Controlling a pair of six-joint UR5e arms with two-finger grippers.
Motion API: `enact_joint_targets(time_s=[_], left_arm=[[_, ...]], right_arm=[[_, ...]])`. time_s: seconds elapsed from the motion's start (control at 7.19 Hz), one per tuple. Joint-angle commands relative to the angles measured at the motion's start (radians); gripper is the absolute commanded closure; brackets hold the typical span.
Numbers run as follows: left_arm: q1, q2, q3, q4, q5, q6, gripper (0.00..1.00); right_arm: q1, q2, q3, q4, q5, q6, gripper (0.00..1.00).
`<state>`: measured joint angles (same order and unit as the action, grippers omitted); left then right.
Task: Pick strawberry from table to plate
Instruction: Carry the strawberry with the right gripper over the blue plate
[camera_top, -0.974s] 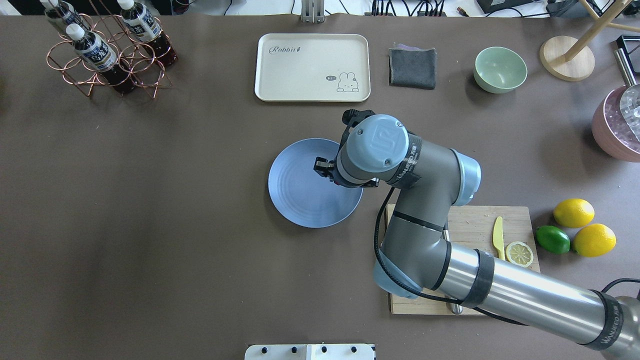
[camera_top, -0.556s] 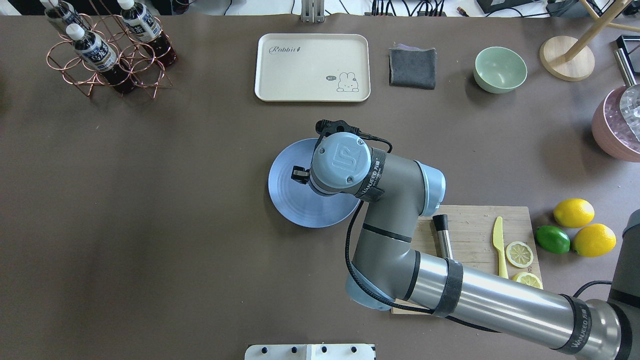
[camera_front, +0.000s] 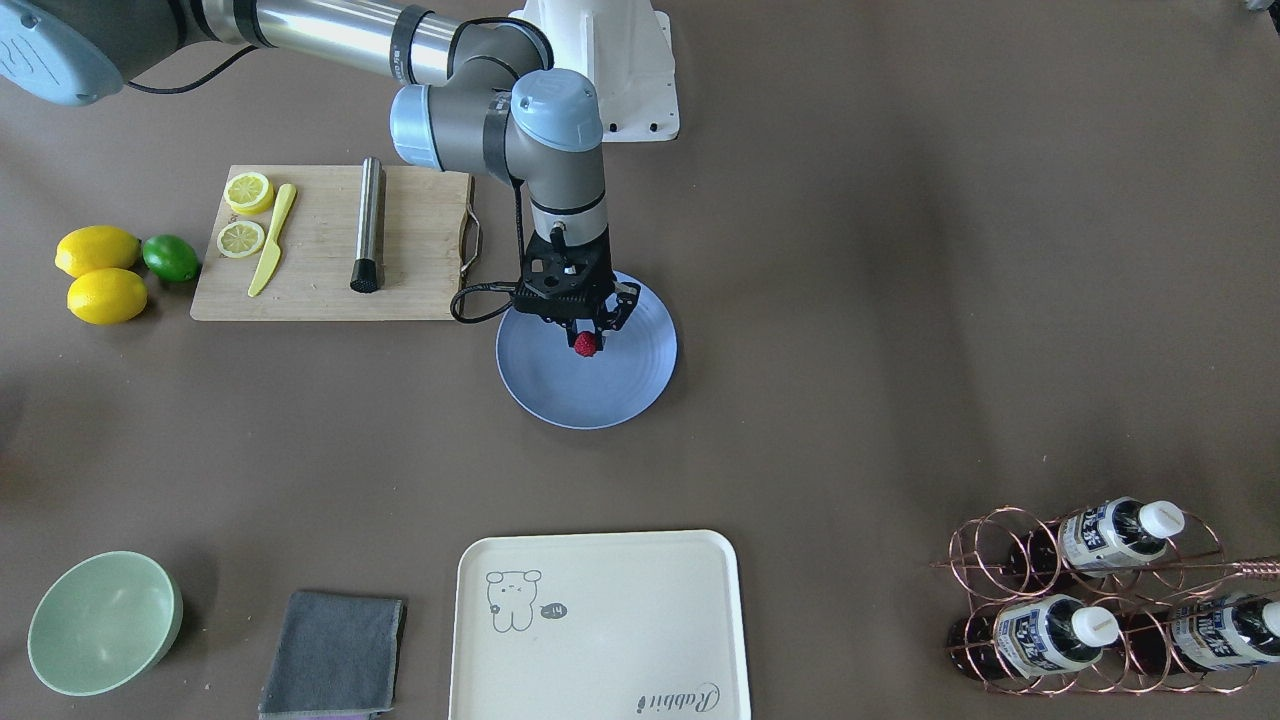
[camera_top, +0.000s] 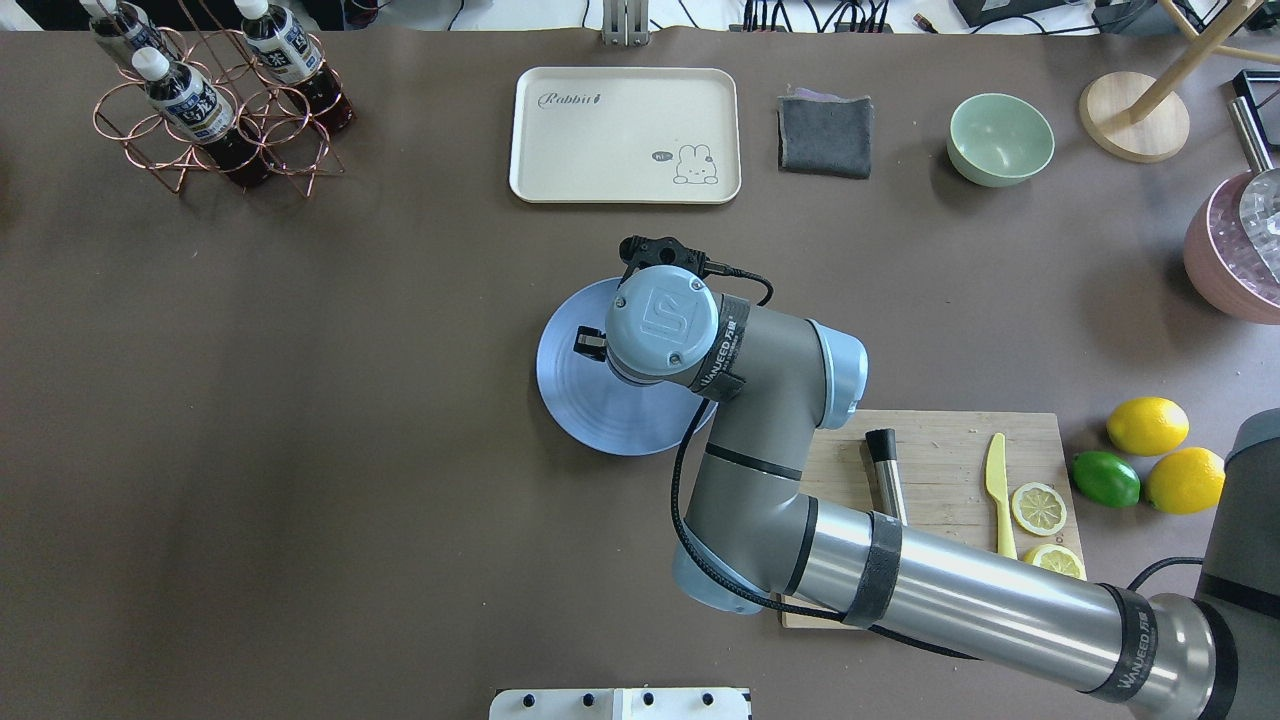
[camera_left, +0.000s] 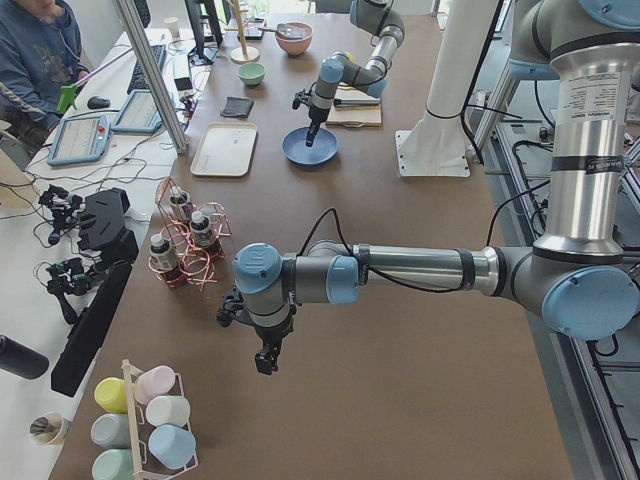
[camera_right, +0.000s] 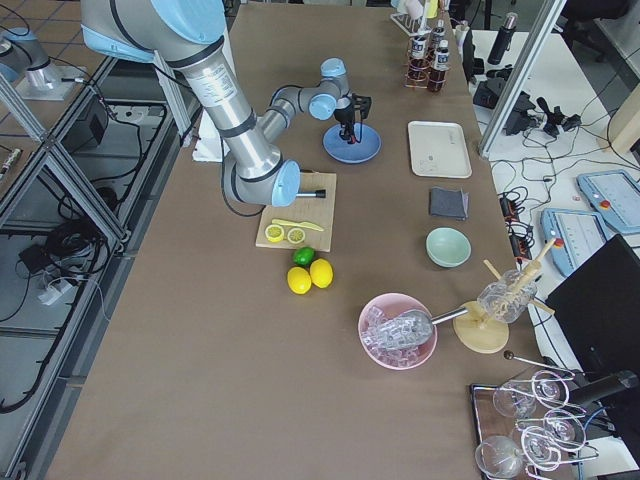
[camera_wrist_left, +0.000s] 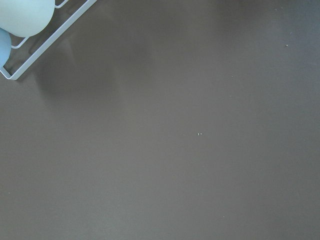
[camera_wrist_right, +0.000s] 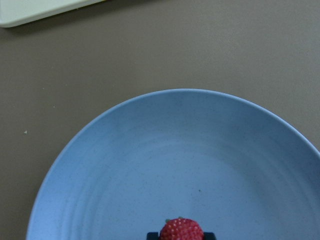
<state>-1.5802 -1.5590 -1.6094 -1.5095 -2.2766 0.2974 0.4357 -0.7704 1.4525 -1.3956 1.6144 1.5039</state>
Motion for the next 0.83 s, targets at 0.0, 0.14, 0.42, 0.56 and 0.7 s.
enact_joint_targets(time_s=[0.0,0.14,0.42,0.56,0.7], left_arm=[[0.000,-0.001,0.002,0.000,0.002,-0.001,0.00],[0.000,0.000,0.000,0.000,0.000,-0.001,0.00],[0.000,0.007,-0.001,-0.002,0.000,0.000,0.00],[-0.001,0.007,-0.001,0.000,0.000,-0.001,0.00],[-0.001,0.008,-0.001,0.000,-0.001,0.000,0.00]], right_arm=[[-0.008,0.010,-0.020,0.006,-0.019,0.001,1.00],[-0.008,0.010,-0.020,0.007,-0.022,0.002,1.00],[-0.009,0.010,-0.035,0.012,-0.022,0.031,0.99],[-0.009,0.010,-0.037,0.015,-0.024,0.086,0.75],[-0.009,0.010,-0.038,0.030,-0.030,0.102,0.34]])
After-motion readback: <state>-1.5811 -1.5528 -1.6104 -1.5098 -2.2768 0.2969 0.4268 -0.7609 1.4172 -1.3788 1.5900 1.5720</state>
